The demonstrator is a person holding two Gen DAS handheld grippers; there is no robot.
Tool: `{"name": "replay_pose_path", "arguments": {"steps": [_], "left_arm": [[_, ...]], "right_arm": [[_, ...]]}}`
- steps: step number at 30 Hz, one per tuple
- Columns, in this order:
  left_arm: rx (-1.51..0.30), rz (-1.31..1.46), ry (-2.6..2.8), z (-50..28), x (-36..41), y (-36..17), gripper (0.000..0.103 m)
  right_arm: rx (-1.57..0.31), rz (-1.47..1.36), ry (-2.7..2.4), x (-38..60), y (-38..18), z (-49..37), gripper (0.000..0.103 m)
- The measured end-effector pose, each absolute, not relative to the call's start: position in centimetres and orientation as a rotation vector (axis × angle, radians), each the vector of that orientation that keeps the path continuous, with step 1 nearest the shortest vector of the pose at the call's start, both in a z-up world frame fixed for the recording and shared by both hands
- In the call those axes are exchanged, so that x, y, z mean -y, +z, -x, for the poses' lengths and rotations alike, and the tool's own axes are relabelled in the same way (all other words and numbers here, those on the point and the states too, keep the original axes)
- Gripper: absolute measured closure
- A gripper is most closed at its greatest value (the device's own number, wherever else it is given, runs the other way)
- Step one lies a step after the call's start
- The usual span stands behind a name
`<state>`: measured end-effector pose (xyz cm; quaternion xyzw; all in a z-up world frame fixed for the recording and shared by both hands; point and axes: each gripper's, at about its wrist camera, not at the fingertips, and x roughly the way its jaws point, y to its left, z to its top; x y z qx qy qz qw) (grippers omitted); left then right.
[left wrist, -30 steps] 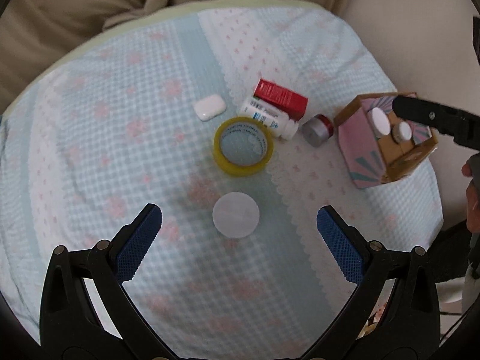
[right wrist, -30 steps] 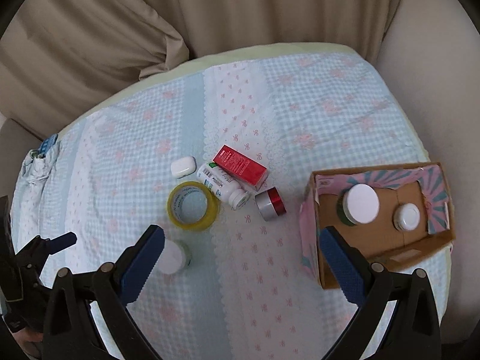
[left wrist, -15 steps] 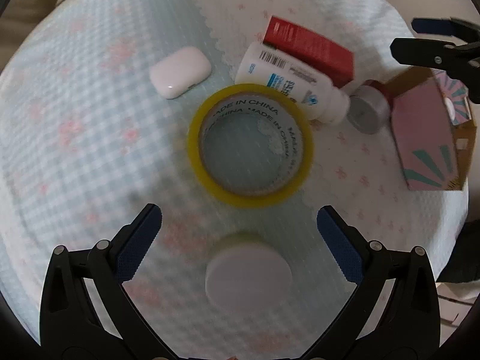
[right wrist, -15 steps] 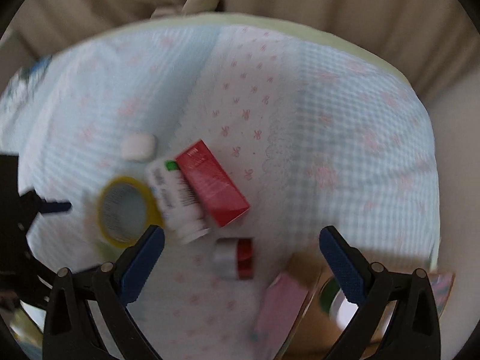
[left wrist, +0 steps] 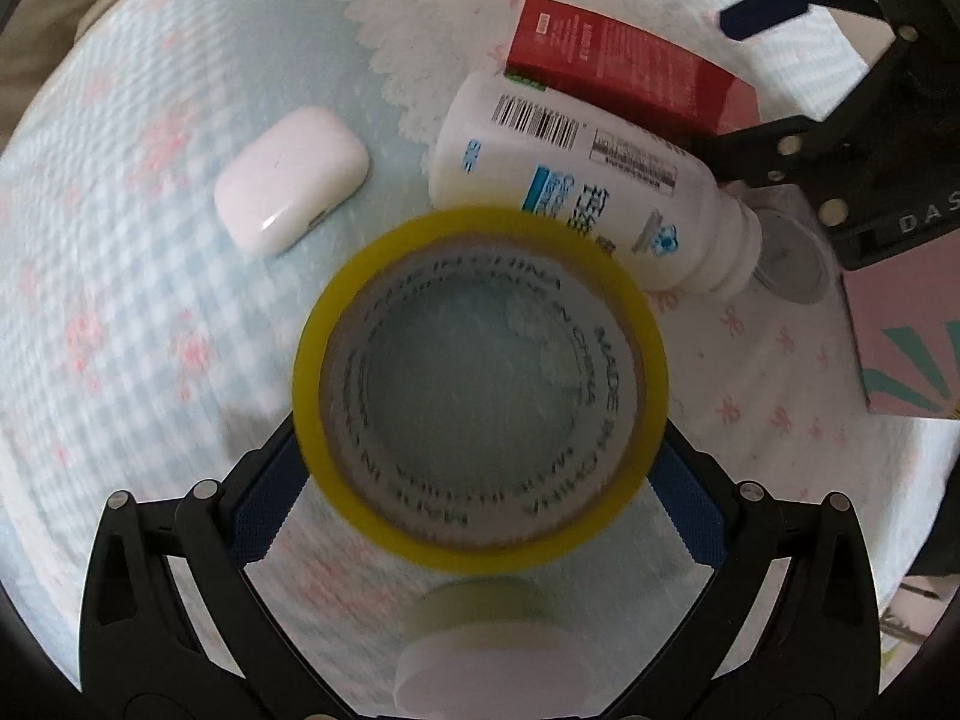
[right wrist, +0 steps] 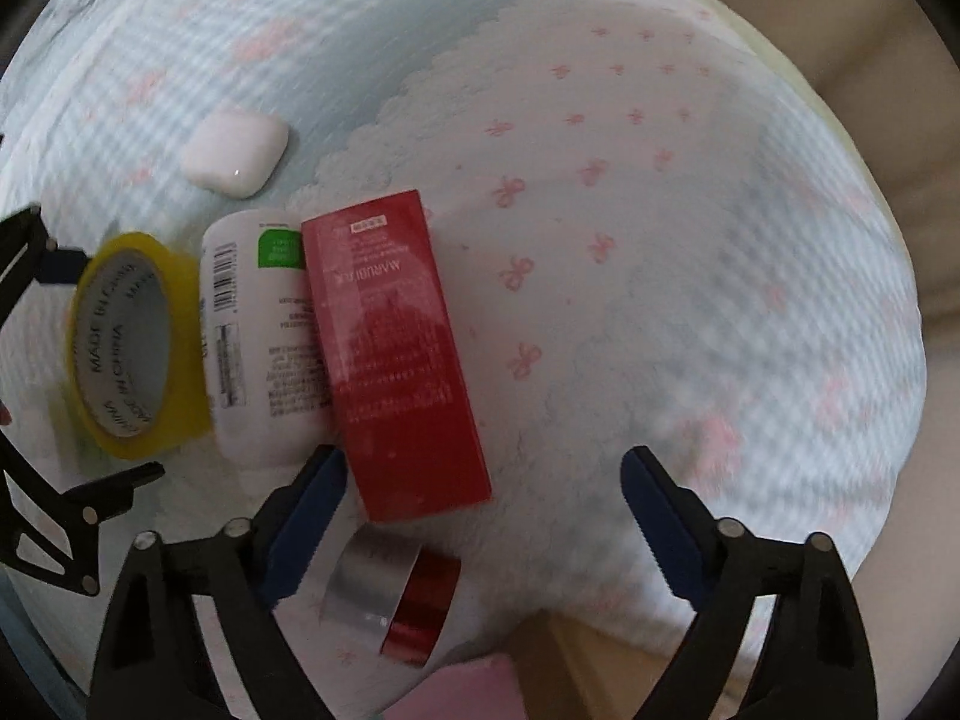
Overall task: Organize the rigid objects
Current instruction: 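Grasp the yellow tape roll with the left tool while the right tool grasps the red box, then carry the tape roll and red box into the cardboard box and release both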
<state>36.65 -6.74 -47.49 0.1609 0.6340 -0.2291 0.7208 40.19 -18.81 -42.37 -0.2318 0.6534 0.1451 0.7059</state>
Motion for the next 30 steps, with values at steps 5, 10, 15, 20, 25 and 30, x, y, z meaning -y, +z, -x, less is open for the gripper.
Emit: {"name": "replay_pose_path", "arguments": {"steps": [5,10,15,20,25,30], "left_arm": [[-1.389,-0.377,-0.487,-37.6,8.4,-48.4,0.0],[-1.352,-0.421,-0.488,-38.6,10.5,-48.7,0.003],[-1.332,-0.435,-0.49,-38.6,11.7,-48.8,0.006],[-1.324,-0.419,-0.481,-38.7,11.9,-48.4,0.006],[-1.311,-0.415,-0.471,-38.5,12.7,-47.2,0.006],[-1.278,-0.402,-0.466,-38.3,12.1,-45.0,0.006]], "right_arm": [[-1.479,0.598,0.389,17.5,-43.9,-41.6,0.021],[-1.5,0.628,0.476,16.3,-44.4,-43.1,0.034],[-1.537,0.613,0.528,15.2,-45.2,-44.6,0.059],[-1.52,0.623,0.504,13.5,-45.3,-43.9,0.065],[-1.51,0.597,0.453,13.6,-45.1,-43.9,0.065],[-1.482,0.545,0.376,15.4,-43.4,-42.6,0.065]]}}
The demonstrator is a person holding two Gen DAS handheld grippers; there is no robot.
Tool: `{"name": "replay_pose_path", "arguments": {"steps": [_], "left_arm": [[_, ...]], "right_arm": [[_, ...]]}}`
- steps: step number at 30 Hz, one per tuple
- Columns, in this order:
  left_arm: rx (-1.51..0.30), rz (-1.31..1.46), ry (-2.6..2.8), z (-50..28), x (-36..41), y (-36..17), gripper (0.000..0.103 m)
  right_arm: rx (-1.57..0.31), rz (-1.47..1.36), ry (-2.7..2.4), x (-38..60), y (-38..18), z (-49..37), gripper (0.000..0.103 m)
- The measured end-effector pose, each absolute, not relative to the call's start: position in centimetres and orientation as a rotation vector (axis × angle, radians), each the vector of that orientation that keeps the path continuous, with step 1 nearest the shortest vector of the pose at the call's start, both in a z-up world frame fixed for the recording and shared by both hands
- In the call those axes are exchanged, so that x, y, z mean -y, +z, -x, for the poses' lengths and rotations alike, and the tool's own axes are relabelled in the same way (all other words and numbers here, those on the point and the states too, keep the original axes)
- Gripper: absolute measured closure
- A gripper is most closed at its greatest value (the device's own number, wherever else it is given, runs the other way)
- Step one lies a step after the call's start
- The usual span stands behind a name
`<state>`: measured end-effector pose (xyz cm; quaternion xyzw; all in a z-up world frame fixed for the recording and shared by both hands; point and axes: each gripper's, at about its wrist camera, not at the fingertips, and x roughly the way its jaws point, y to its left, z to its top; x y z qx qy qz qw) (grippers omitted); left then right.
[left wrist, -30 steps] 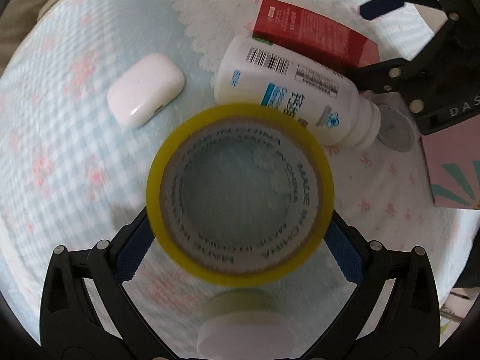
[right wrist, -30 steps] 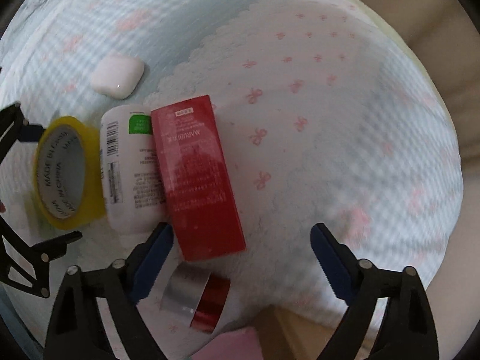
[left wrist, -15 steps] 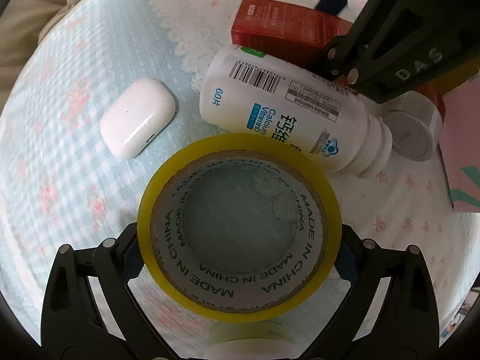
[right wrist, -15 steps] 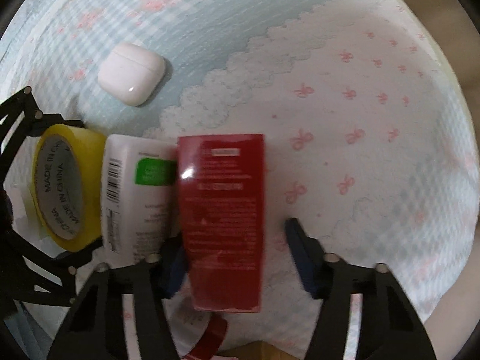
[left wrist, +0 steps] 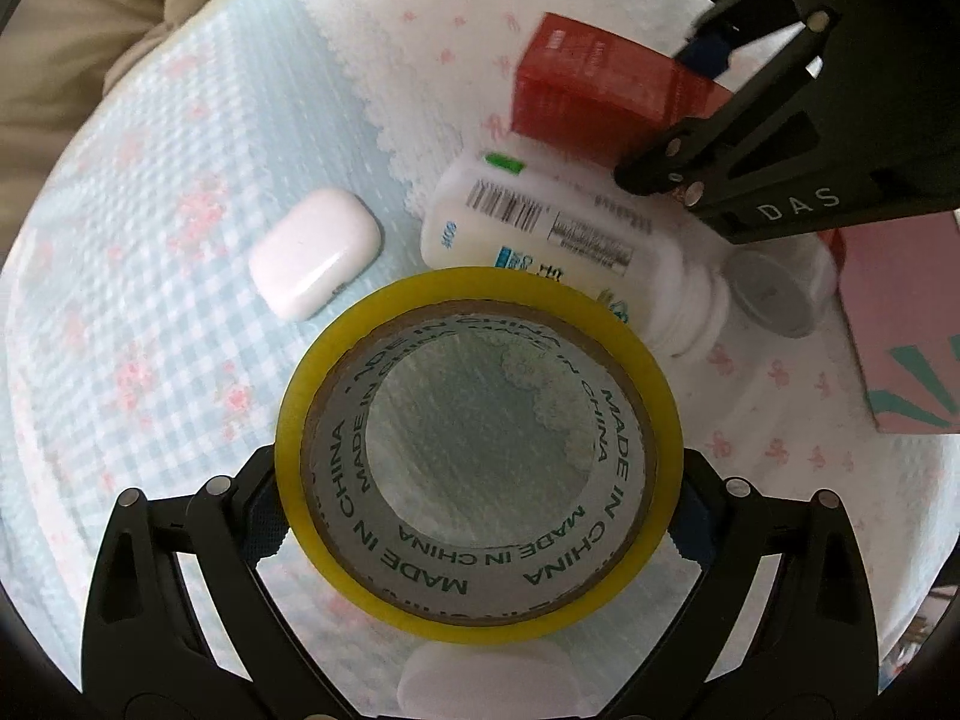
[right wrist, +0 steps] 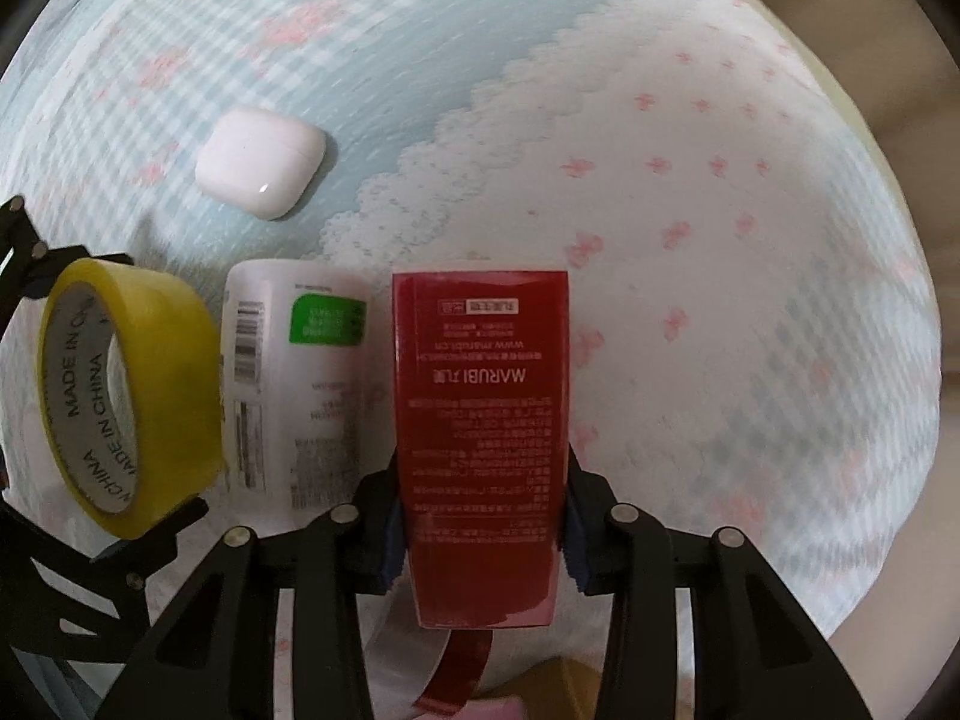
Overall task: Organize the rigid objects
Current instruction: 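Carry the tape roll and red box into the cardboard box and release both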
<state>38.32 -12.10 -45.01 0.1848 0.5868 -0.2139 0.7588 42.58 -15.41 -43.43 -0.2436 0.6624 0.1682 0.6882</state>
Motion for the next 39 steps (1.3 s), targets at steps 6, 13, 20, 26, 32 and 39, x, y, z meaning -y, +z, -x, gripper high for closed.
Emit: {"name": "replay_pose_path", "arguments": {"steps": [6,13,20,26,32,39], "left_arm": [[-1.229,-0.358,-0.442,-37.4,11.6,-40.9,0.006],[-1.153,-0.313,-0.42,-34.5,7.3,-35.1,0.006],[-1.076,-0.263,-0.427,-29.4,4.0,-26.2,0.006],[-1.016,-0.24,-0.447,-26.4,3.6,-19.8,0.006],[-0.986,-0.232,-0.47,-23.3,6.0,-15.7,0.006],[-0.975,-0.236,-0.455,-21.2,11.7,-15.2,0.006]], "right_arm": [[-1.437,0.445,0.296,16.8,-39.7,-41.1,0.065],[-1.371,0.316,0.237,17.1,-32.3,-38.0,0.065],[-1.313,0.216,0.2,16.6,-24.9,-31.5,0.065],[-1.249,0.139,0.163,17.6,-18.2,-26.2,0.065],[-1.207,0.075,0.118,20.3,-14.0,-22.0,0.065],[-1.176,-0.003,0.074,27.1,-11.9,-17.5,0.065]]}}
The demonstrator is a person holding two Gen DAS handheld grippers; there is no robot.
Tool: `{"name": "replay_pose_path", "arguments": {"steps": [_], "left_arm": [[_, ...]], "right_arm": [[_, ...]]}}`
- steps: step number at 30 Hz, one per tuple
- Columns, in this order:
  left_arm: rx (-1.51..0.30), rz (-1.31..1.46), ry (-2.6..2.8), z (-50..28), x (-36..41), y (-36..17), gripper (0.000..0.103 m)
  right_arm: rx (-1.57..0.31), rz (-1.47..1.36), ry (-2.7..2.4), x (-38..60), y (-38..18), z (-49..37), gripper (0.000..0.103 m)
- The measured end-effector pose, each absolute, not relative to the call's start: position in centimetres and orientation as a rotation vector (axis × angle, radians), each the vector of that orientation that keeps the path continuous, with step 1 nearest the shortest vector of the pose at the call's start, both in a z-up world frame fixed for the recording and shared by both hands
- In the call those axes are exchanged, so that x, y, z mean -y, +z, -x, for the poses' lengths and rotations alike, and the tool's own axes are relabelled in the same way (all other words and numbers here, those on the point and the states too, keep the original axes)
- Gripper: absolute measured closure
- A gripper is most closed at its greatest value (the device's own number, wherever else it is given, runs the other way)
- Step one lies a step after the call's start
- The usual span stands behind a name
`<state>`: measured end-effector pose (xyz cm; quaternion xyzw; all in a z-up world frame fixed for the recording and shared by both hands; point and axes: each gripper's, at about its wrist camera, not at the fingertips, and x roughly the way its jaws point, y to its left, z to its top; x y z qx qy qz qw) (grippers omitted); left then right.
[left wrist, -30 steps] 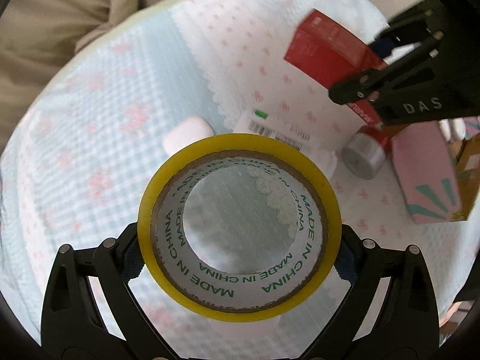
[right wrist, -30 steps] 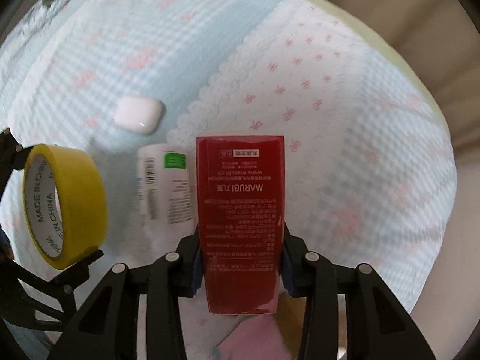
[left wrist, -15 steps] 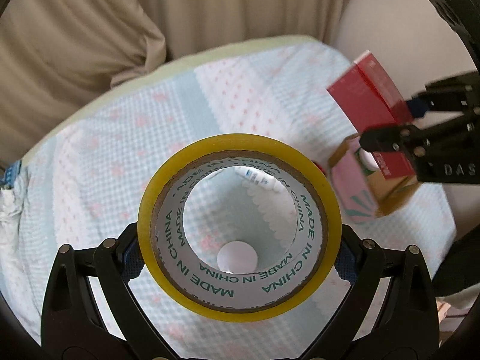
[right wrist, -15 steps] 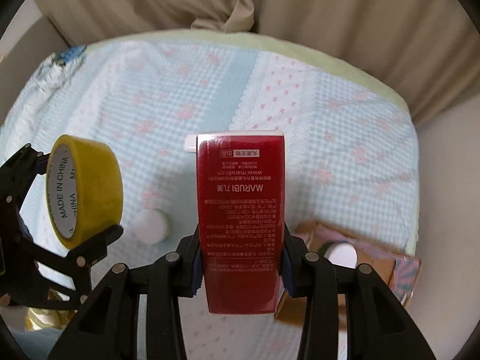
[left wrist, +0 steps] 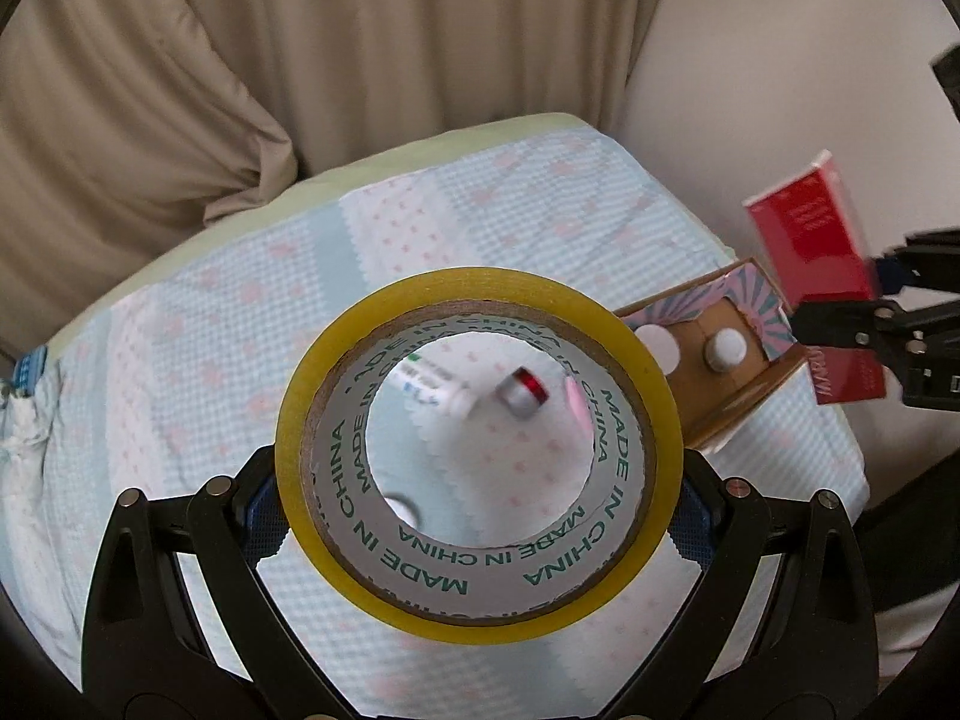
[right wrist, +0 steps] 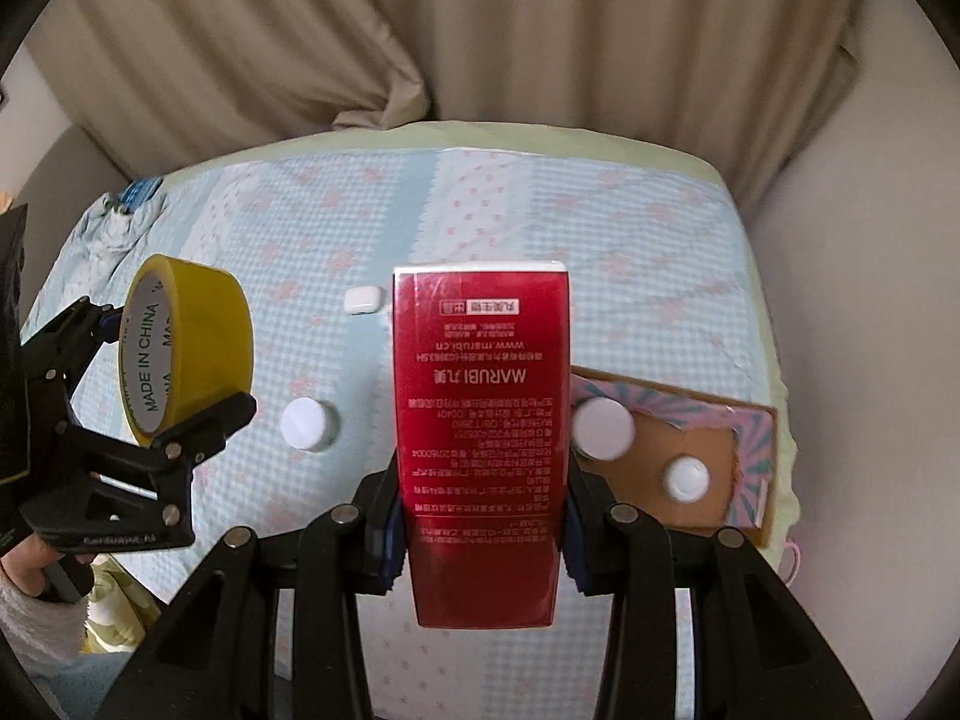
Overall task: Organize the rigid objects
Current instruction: 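Carry the tape roll and red box into the cardboard box and release both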
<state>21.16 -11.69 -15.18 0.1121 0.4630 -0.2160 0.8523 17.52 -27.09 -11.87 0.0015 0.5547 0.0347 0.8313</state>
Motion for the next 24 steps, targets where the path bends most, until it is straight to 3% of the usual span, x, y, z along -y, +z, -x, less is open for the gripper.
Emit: {"name": "replay_pose_path", "arguments": {"steps": [9,24], "left_arm": [[-1.043,-0.205,-0.474,-20.6,22.0,-18.0,0.006],[-1.242,-0.293,-0.537,-22.3,36.7,-29.8,0.006]], "right_arm": [[-1.2,-0.083,-0.003,37.9,-13.7,-14.7,0.065],[-1.361,-0.266,-0.039,50.4,-26.2,-17.4,0.065]]}}
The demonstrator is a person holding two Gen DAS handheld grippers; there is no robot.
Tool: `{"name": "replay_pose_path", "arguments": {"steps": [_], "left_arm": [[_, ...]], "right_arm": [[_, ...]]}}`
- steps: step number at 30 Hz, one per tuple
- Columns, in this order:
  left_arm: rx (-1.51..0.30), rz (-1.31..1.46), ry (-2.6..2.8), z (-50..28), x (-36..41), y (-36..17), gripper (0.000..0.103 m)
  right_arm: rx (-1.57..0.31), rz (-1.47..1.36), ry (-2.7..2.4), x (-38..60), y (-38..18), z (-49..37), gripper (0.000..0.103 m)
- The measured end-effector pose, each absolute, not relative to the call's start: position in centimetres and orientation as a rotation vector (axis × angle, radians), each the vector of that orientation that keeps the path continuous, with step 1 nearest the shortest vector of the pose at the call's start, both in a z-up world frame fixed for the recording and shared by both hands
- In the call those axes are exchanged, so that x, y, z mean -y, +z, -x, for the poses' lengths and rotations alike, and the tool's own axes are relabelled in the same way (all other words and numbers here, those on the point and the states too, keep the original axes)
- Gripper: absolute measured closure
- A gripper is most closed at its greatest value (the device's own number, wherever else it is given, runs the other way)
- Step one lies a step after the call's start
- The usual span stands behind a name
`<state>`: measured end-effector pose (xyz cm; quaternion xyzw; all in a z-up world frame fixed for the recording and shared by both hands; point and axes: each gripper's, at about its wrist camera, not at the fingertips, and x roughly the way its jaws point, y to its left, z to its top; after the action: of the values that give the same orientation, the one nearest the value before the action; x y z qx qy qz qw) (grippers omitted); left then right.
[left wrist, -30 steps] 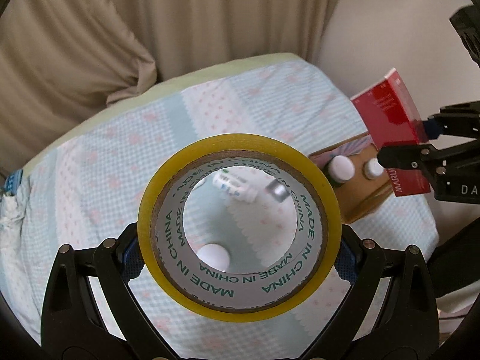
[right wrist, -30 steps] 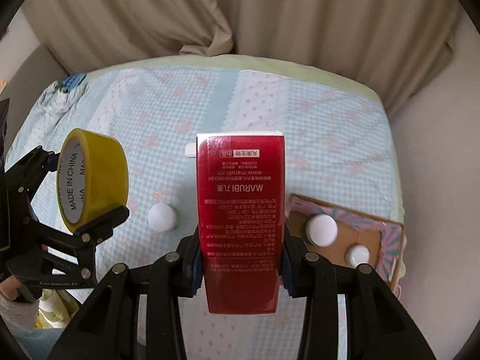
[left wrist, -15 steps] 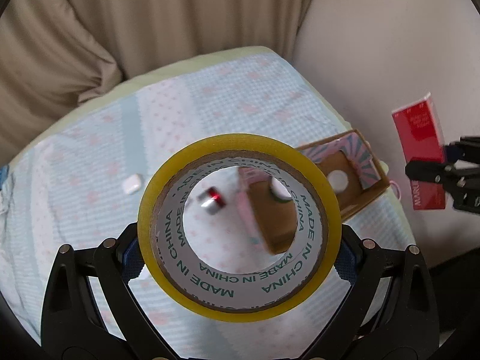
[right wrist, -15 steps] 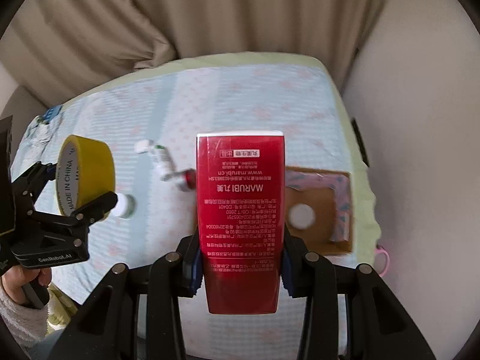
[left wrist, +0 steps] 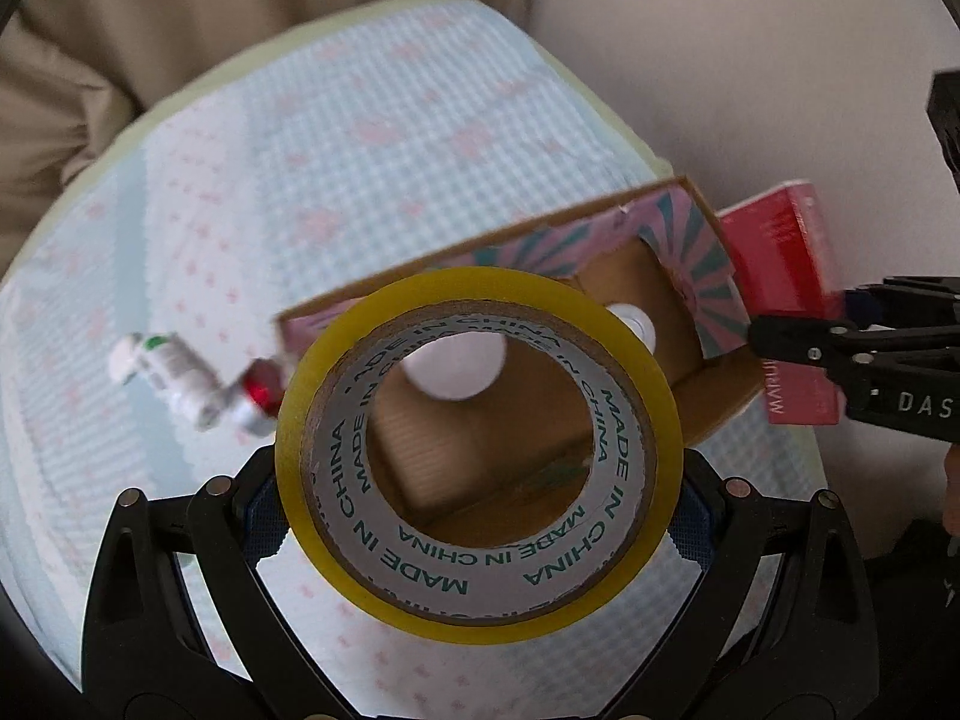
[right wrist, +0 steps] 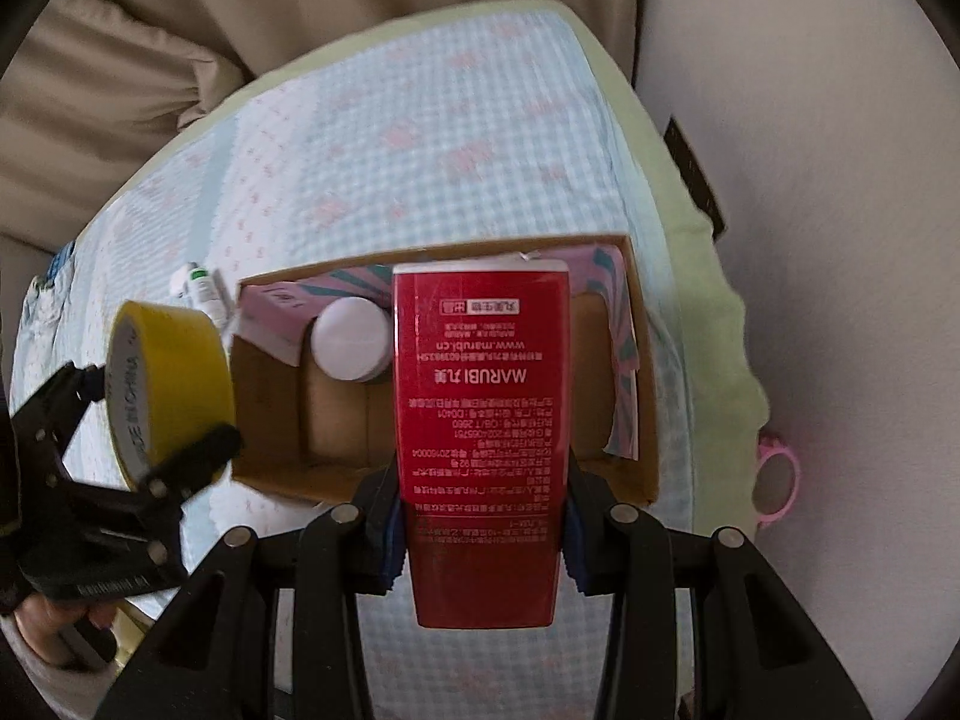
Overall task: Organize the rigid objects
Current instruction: 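Carry the tape roll and red box into the cardboard box and release both, then withdraw both tools from the box toward the remaining items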
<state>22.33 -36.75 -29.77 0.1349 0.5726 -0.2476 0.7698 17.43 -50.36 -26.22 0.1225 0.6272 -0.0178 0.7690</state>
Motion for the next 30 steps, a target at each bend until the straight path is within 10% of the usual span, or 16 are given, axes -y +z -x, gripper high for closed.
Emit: {"name": "replay_pose_path", "arguments": {"steps": [18,20,23,30], "left_arm": [[-1.331,-0.603,-0.642,-24.1,44.3,-38.8,0.005],[-1.331,-0.636,-0.644,-23.8,44.1,-38.8,0.0],[-1.325,-0.648,-0.647,-23.4,42.9,-38.2,0.0],[-1.341,-0.571,-0.642,-22.9,40.4,-36.7,0.0]], "right_arm": [[-1.434,-0.425,-0.045,54.4,-35.0,-18.3,0.065],[-1.439,-0.449,-0.062,54.6,-35.2,-18.3,0.053],[-1.384,-0.501,-0.054,54.9,-34.4,-17.7,0.0],[-1.345,-0.504,-0.048,54.3,-33.2,-16.9,0.0]]}}
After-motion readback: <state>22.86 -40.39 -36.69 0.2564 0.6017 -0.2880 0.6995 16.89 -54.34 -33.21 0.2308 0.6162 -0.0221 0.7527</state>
